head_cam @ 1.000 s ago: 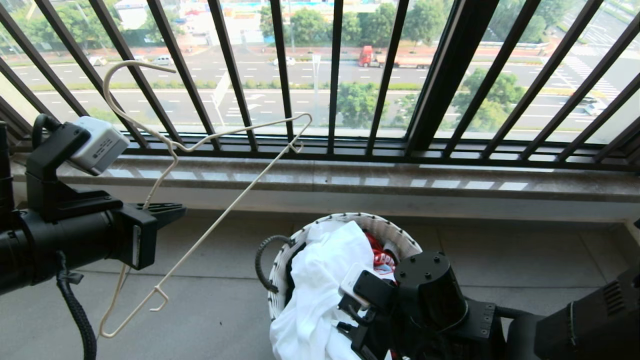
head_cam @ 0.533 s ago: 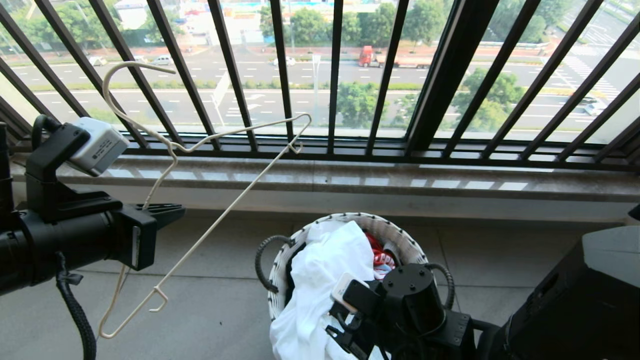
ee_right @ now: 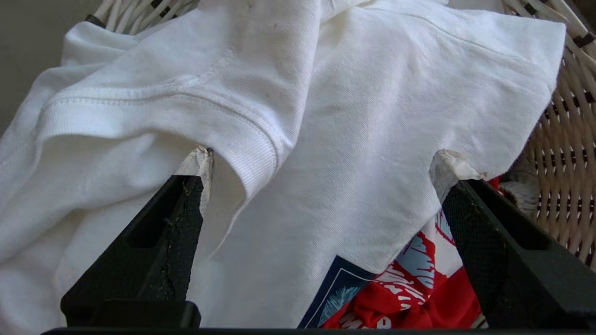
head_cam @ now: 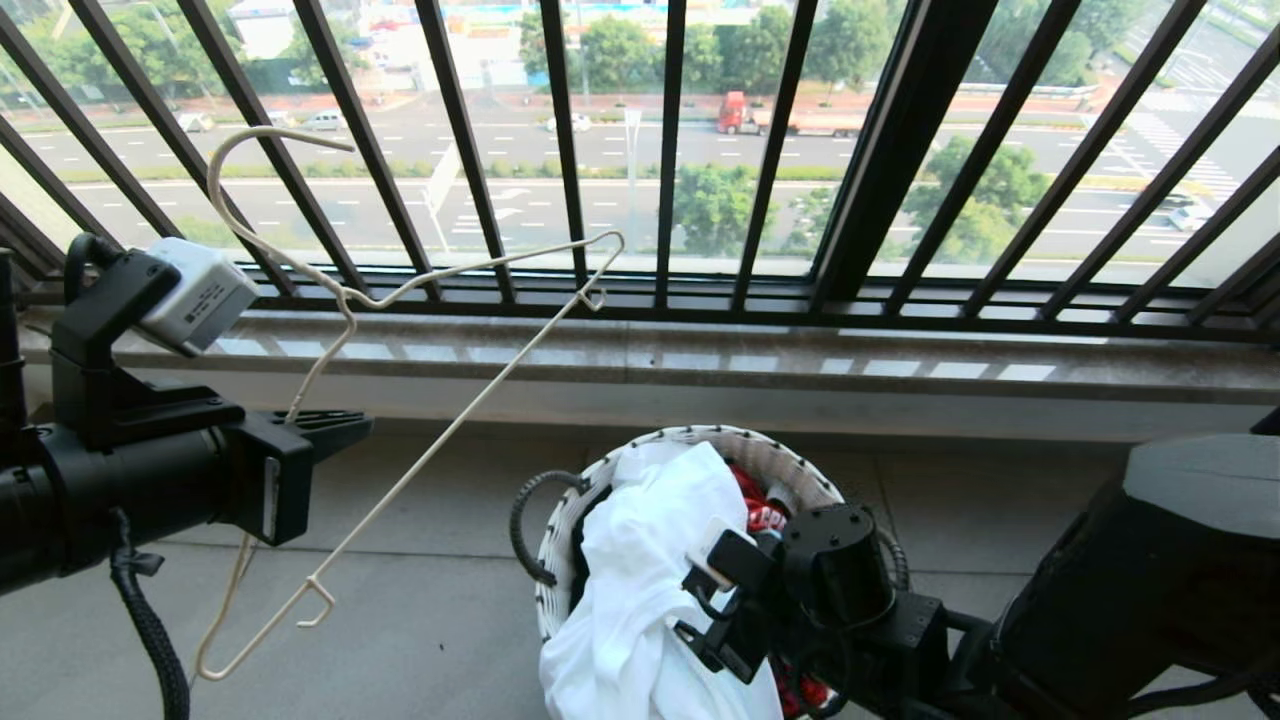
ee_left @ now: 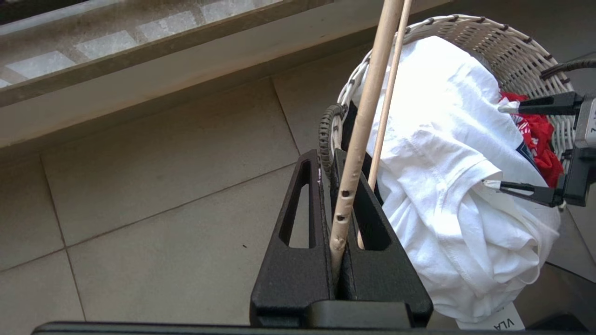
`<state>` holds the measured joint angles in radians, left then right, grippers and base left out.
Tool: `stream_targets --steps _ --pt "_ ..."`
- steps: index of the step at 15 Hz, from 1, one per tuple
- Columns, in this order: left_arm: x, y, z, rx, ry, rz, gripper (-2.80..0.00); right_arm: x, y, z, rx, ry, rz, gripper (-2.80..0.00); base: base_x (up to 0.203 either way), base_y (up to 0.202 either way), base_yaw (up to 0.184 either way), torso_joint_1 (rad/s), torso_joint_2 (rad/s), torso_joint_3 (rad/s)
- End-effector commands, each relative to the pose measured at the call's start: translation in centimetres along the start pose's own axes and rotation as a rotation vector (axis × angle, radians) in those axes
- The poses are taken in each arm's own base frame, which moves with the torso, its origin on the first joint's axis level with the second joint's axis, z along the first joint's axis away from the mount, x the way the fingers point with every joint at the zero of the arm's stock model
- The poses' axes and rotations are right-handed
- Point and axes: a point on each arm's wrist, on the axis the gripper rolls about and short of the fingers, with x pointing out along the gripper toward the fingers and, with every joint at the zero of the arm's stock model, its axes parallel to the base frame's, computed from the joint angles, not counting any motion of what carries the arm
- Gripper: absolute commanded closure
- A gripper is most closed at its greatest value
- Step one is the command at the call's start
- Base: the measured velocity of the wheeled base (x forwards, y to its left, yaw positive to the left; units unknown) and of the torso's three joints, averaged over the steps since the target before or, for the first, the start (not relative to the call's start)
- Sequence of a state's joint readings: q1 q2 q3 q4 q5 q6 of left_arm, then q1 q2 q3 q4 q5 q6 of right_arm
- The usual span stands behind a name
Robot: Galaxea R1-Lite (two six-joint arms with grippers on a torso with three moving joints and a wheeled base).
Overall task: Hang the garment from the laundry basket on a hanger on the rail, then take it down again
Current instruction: Pick up clothes from the basket
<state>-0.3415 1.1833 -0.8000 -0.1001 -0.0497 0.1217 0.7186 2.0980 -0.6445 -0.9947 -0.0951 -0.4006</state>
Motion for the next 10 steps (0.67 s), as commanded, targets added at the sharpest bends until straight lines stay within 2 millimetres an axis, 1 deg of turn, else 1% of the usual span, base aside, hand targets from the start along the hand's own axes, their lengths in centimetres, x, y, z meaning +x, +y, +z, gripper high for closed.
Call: stream_targets --steps 1,4,5,6,10 --pt "-0.1 0.0 0.0 0.001 -0.006 -0.001 0.00 0.6 -0.5 -0.3 0.005 0.007 -0.021 -2.80 0.000 0.000 0.000 0.000 0.00 0.000" --pt "-0.2 0.0 0.0 0.003 -0.006 -0.001 0.00 1.7 -0.2 -1.1 -0.014 0.019 -0.062 -2.80 0.000 0.000 0.000 0.000 0.00 0.000" --pt "-0.2 0.0 0.1 0.005 -0.007 -0.002 0.00 2.4 0.0 -1.6 -0.025 0.008 -0.085 -2.80 0.000 0.000 0.000 0.000 0.00 0.000" --pt "-0.2 0.0 0.1 0.005 -0.007 -0.002 0.00 2.7 0.1 -1.7 -0.038 -0.013 -0.107 -2.80 0.000 0.000 0.000 0.000 0.00 0.000" --pt "-0.1 -0.1 -0.2 0.021 0.001 -0.008 0.00 1.7 0.3 -1.7 -0.058 -0.006 -0.098 -2.80 0.000 0.000 0.000 0.000 0.00 0.000"
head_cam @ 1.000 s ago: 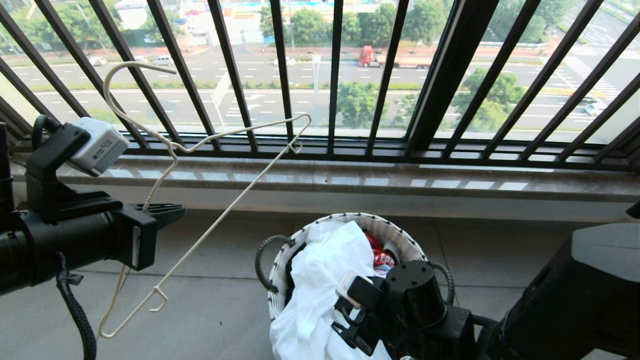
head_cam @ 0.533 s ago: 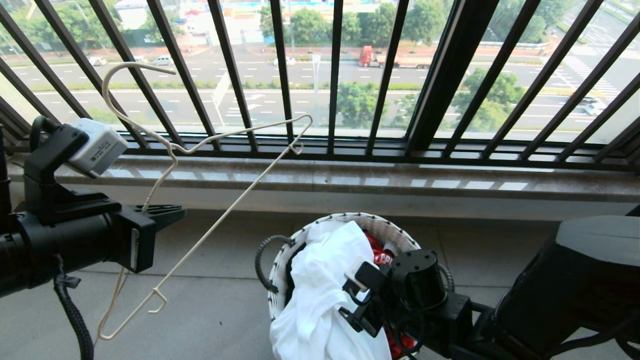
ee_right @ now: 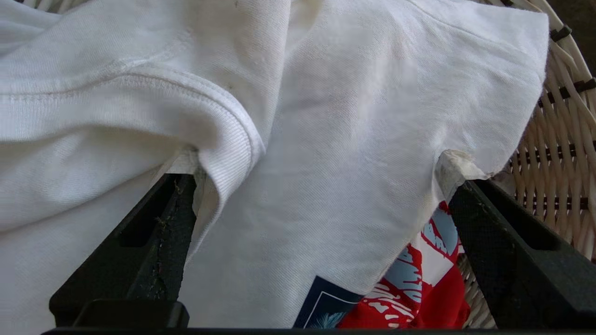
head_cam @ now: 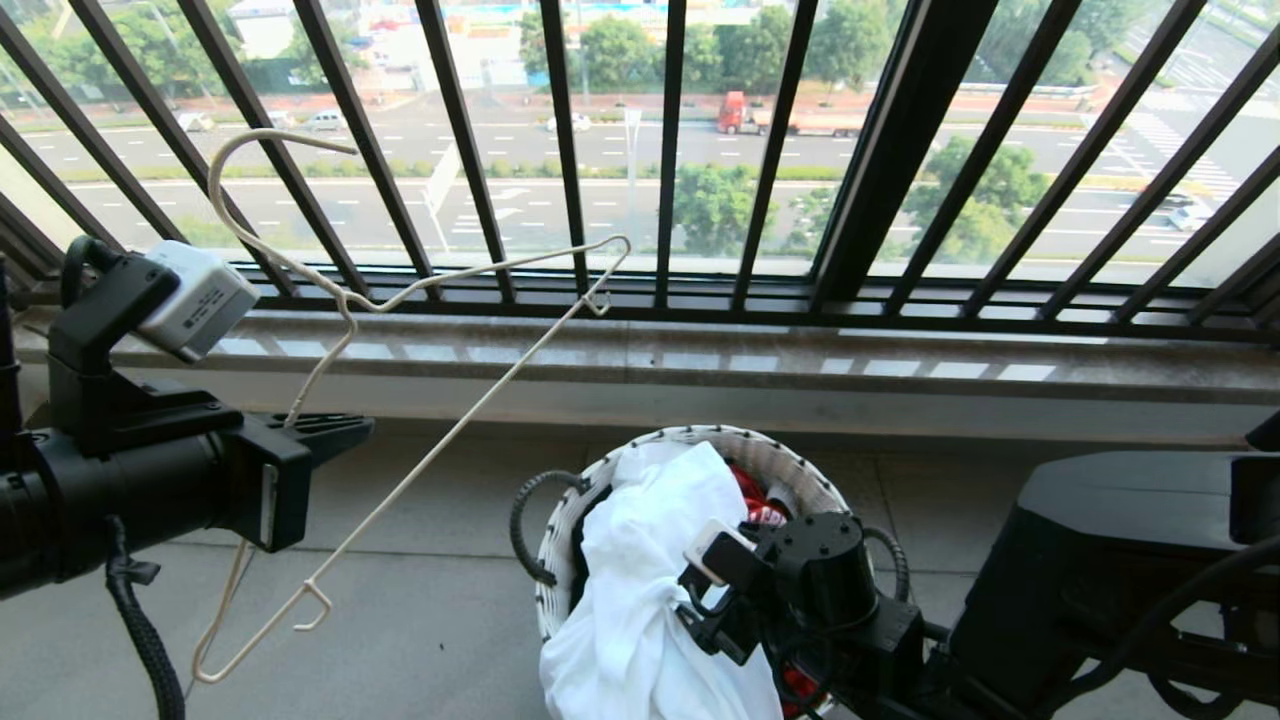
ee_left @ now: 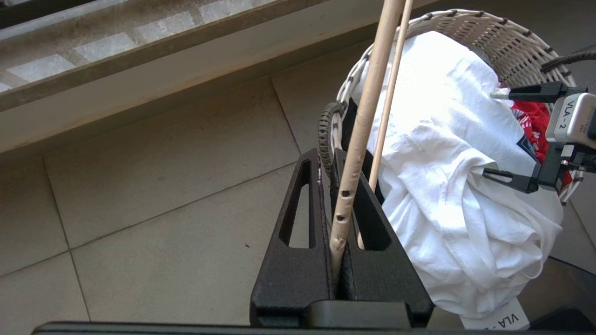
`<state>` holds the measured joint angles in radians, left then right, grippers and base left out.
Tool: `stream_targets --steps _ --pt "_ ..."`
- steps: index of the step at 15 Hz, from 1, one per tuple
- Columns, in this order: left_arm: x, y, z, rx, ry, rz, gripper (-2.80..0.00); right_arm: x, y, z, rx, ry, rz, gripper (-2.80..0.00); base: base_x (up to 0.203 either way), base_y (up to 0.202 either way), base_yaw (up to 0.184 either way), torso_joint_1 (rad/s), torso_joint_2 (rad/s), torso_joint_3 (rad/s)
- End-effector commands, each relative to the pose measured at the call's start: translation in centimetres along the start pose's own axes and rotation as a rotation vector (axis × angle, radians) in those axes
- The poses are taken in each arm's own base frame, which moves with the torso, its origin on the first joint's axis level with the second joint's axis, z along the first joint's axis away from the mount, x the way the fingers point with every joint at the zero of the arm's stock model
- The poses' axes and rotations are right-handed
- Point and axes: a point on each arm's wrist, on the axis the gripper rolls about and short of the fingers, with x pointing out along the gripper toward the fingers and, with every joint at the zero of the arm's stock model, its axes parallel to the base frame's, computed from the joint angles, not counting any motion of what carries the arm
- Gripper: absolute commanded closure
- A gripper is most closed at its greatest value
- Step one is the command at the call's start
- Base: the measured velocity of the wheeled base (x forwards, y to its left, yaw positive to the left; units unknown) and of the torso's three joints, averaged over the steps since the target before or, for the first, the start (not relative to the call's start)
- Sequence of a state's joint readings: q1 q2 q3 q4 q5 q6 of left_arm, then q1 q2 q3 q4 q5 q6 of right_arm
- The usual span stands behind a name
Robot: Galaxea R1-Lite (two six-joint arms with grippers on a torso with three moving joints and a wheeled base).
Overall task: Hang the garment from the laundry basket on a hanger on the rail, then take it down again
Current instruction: Pick up clothes from the basket
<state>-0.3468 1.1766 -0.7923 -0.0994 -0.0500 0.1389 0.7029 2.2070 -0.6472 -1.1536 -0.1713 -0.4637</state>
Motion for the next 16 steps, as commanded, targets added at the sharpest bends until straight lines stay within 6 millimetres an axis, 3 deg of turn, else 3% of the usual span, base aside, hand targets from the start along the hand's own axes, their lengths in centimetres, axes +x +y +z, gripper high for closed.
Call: stream_targets --steps 1,5,10,16 --pt "0.0 0.0 0.0 0.003 0.000 -0.002 0.00 -0.8 0.7 -0.4 -0.024 0.016 0.026 -2.80 0.000 0.000 0.000 0.000 0.00 0.000" --pt "0.0 0.0 -0.1 0.004 0.002 -0.002 0.00 -1.0 1.6 -0.1 -0.036 0.007 0.047 -2.80 0.000 0.000 0.000 0.000 0.00 0.000" --pt "0.1 -0.1 -0.1 0.004 0.001 -0.004 0.00 1.4 1.9 0.4 -0.008 -0.087 -0.029 -2.80 0.000 0.000 0.000 0.000 0.00 0.000" --pt "0.0 -0.1 -0.1 0.004 0.003 -0.004 0.00 -0.6 0.5 2.3 0.003 -0.139 -0.055 -2.80 0.000 0.000 0.000 0.000 0.00 0.000"
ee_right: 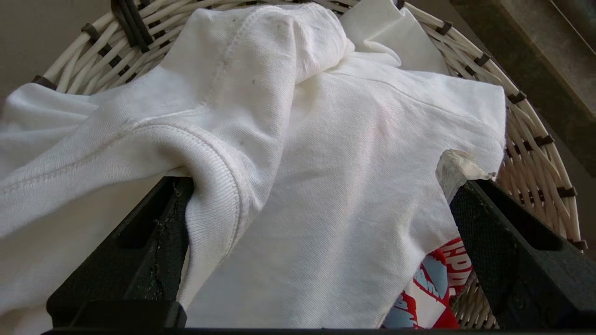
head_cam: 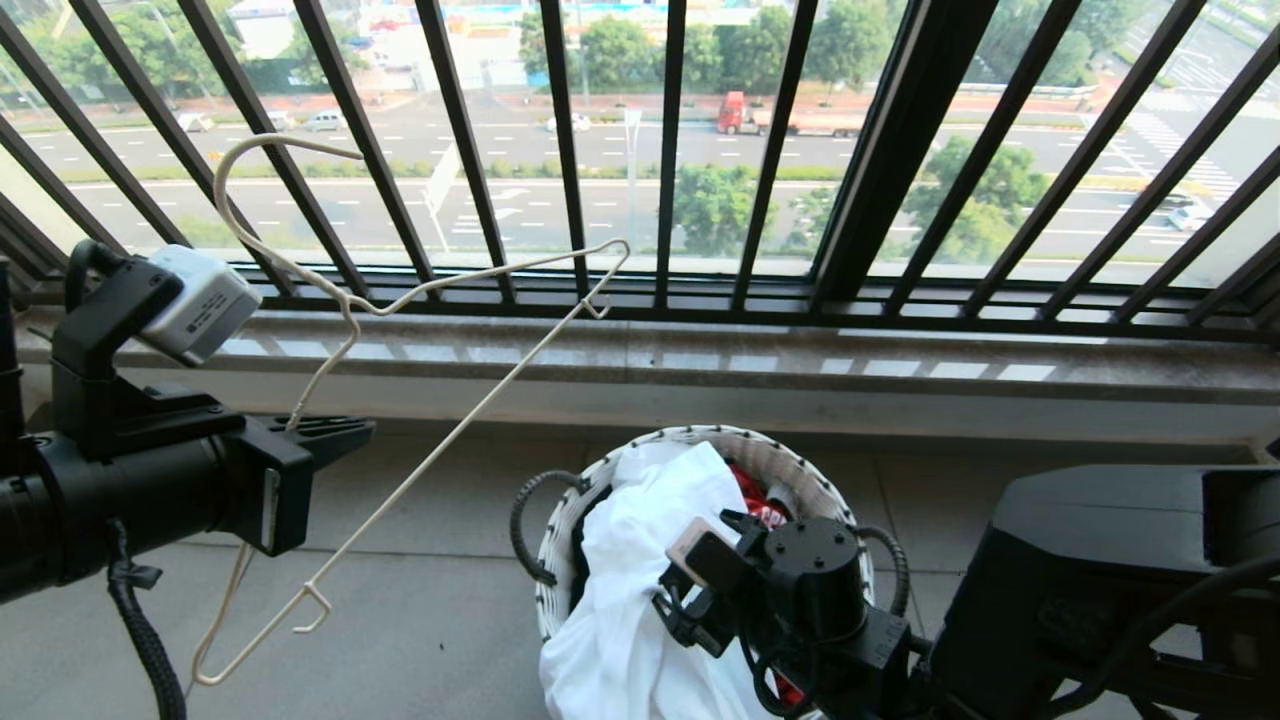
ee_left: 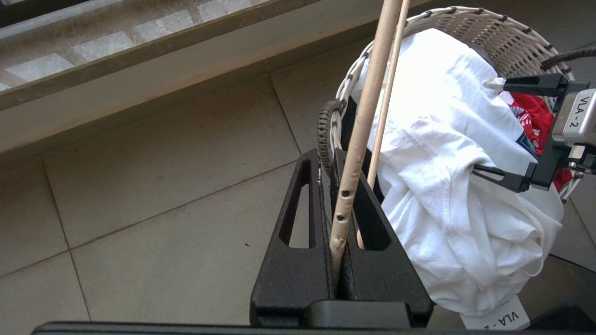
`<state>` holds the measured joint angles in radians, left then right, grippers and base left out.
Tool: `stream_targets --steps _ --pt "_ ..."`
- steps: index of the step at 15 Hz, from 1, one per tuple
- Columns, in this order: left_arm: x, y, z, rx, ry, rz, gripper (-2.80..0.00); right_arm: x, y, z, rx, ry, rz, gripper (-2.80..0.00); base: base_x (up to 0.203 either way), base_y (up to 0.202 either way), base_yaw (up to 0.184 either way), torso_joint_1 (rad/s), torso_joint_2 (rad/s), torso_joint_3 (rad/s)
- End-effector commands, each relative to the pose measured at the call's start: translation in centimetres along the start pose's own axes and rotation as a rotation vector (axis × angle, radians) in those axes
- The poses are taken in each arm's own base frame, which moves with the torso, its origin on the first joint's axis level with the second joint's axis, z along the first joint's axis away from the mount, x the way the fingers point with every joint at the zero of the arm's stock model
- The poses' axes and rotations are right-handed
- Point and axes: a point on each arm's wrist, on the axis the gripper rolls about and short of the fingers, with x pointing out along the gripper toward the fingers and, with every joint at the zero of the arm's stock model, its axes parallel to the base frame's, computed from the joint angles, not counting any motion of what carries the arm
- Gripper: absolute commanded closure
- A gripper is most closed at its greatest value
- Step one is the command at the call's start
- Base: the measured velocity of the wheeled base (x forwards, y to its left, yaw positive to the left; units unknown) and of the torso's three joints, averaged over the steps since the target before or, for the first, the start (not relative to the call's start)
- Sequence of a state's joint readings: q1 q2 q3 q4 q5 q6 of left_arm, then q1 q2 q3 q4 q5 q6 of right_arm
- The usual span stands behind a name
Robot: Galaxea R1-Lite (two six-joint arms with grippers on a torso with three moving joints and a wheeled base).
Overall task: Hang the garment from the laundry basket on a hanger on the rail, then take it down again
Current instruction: Pick up clothes from the basket
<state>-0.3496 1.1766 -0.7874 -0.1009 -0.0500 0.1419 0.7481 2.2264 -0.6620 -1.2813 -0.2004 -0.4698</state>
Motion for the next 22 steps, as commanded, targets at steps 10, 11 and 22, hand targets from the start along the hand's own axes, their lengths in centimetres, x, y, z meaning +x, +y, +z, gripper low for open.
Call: stream_targets --steps 10,11,22 --pt "0.3 -0.3 -0.3 0.007 0.015 -0.018 0.00 1.0 1.4 -0.6 0.012 -0.010 0.030 -2.80 0.000 0.000 0.000 0.000 0.00 0.000" --pt "0.2 -0.3 -0.3 0.008 0.012 -0.019 0.00 1.1 1.4 -0.4 0.034 -0.019 0.028 -2.80 0.000 0.000 0.000 0.000 0.00 0.000" --pt "0.3 -0.3 -0.4 0.009 0.016 -0.020 0.00 1.6 2.7 -0.1 0.054 -0.059 0.037 -2.80 0.000 0.000 0.000 0.000 0.00 0.000"
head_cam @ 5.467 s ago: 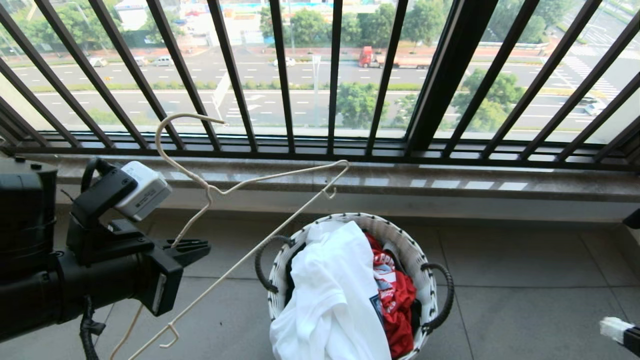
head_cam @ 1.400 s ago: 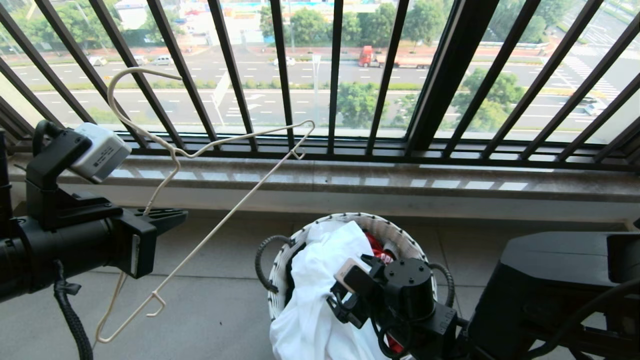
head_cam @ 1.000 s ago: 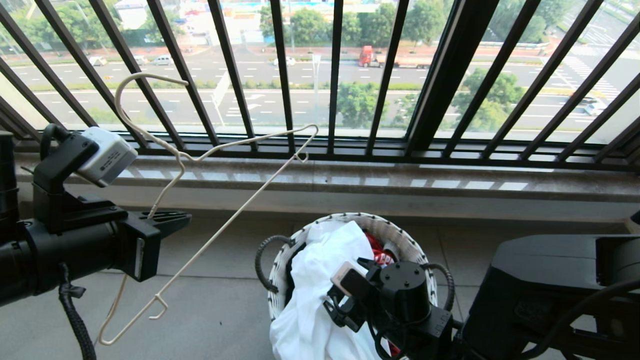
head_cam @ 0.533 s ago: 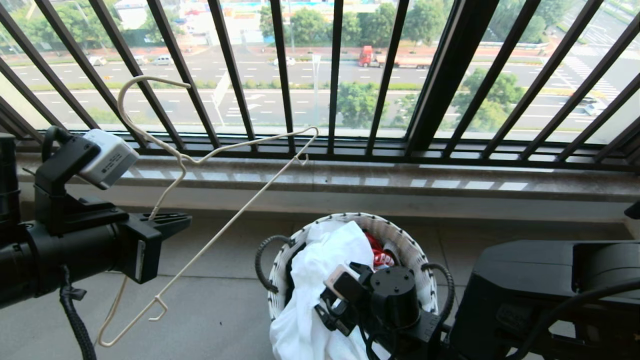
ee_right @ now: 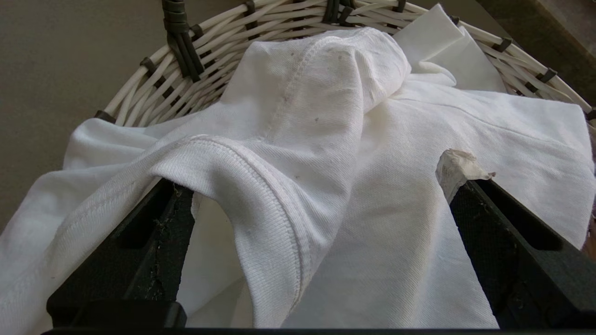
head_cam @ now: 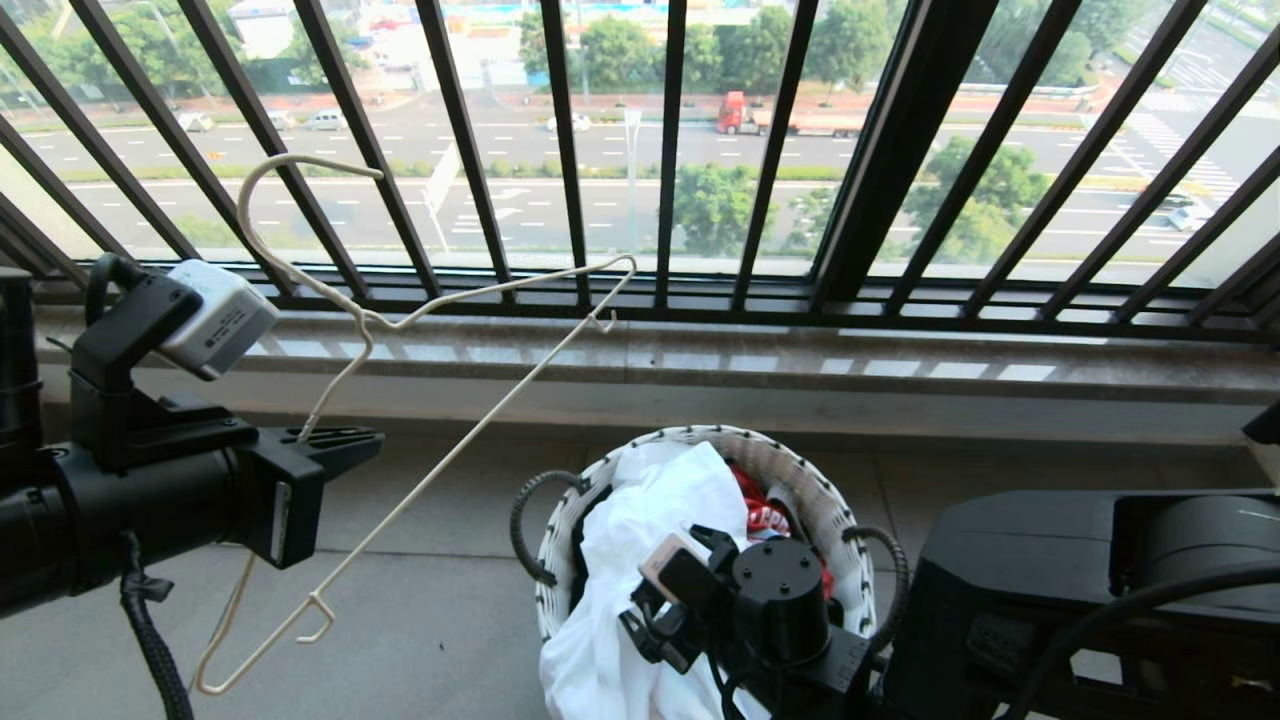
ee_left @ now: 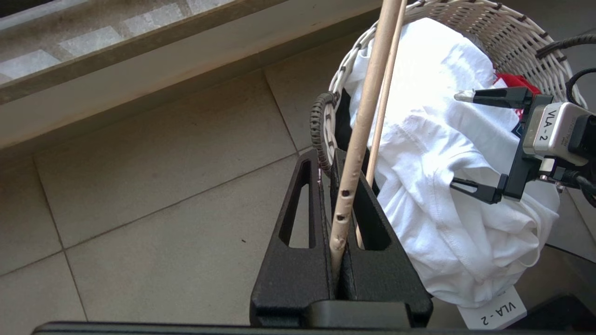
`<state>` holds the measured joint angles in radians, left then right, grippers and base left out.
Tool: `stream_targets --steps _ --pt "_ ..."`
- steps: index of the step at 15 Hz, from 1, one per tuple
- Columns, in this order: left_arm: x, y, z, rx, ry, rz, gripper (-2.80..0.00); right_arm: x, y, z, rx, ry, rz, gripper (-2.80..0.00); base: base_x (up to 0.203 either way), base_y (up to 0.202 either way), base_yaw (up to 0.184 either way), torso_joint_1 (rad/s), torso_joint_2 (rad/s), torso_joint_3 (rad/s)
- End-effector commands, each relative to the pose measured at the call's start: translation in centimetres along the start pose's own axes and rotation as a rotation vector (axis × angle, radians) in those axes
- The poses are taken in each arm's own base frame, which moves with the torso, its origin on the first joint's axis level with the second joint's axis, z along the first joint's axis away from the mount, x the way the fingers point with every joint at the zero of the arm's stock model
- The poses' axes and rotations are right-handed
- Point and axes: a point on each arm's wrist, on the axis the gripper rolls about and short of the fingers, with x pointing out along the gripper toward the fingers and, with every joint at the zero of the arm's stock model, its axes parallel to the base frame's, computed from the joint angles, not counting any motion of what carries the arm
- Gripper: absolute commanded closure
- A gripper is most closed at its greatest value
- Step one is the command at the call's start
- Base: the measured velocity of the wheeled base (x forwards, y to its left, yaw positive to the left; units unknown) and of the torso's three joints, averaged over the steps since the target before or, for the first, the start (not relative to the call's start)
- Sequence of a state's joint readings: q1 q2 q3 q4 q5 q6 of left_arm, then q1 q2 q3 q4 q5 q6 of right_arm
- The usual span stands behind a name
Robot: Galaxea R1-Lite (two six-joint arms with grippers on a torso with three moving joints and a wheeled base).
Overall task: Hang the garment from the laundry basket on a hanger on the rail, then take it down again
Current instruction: Pick up clothes from the basket
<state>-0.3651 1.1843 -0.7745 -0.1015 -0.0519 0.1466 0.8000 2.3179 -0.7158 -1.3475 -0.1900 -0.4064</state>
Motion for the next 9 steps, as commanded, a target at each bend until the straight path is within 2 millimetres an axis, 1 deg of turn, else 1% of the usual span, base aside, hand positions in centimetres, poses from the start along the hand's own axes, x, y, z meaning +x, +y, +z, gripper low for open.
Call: stream_targets --steps 1,4,6,9 --pt "0.0 0.0 0.0 0.001 -0.002 0.000 0.00 0.2 0.0 0.0 -0.001 -0.009 -0.007 0.00 0.000 0.000 0.000 0.000 0.00 0.000" --pt "0.0 -0.1 0.0 0.002 -0.003 -0.003 0.00 0.4 -0.2 0.6 0.008 -0.036 -0.021 0.00 0.000 0.000 0.000 0.000 0.00 0.000" --pt "0.0 -0.1 0.0 0.001 -0.002 -0.004 0.00 0.2 -0.7 1.7 0.019 -0.093 -0.050 0.00 0.000 0.000 0.000 0.000 0.00 0.000" --pt "0.0 -0.1 0.0 0.003 0.000 -0.006 0.00 -0.2 -1.3 2.9 0.027 -0.131 -0.068 0.00 0.000 0.000 0.000 0.000 0.00 0.000"
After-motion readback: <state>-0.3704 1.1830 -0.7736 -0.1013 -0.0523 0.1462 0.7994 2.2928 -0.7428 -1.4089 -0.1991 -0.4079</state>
